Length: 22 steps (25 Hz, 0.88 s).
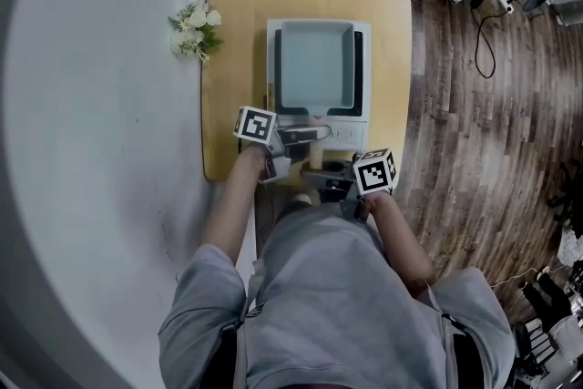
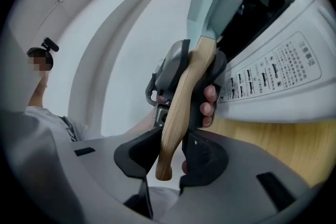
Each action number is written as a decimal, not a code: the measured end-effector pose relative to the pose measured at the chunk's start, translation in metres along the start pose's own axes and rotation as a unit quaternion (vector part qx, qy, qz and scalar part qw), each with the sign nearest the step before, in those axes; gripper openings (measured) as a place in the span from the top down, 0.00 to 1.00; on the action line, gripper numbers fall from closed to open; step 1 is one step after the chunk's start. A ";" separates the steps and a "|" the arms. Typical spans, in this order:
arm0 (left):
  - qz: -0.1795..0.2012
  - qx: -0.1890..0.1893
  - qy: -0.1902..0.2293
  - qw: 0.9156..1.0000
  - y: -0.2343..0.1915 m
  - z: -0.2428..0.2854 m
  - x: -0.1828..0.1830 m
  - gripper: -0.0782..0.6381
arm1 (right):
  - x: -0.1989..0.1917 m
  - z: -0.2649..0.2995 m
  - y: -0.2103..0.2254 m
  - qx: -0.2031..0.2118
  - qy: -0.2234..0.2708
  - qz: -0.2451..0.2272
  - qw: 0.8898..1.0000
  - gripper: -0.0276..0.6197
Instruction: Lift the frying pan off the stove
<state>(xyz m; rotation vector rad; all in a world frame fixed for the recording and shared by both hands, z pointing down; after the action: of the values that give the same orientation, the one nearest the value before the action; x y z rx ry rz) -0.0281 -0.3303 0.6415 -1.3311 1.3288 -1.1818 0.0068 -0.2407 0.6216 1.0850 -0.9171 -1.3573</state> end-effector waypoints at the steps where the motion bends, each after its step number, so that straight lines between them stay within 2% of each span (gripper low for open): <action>1: 0.002 0.000 0.001 1.000 0.000 0.000 0.000 0.69 | 0.000 0.001 0.001 0.001 0.006 0.010 1.000 0.79; 8: 0.022 0.001 0.014 1.000 0.006 0.001 -0.003 0.69 | -0.002 -0.001 -0.003 0.002 0.028 0.004 1.000 0.80; 13: 0.043 0.017 0.022 0.999 0.012 -0.001 -0.016 0.69 | -0.014 -0.003 -0.008 -0.001 0.022 -0.024 0.999 0.80; 22: 0.100 0.007 0.018 0.995 0.045 -0.004 -0.052 0.69 | -0.048 -0.004 -0.034 0.002 0.028 -0.076 0.997 0.80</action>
<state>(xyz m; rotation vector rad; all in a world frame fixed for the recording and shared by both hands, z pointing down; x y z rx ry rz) -0.0376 -0.2799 0.5959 -1.1429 1.4410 -1.0800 -0.0010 -0.1896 0.5931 1.2102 -0.8103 -1.4412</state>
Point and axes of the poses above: the fingertips, and each gripper's own axes: z forward along the fingers, y to its right, x out of its top, the point moved 5 cm from there along -z, backward along the fingers, and after that the axes turned 11 degrees about -x, right-handed, at the moved point
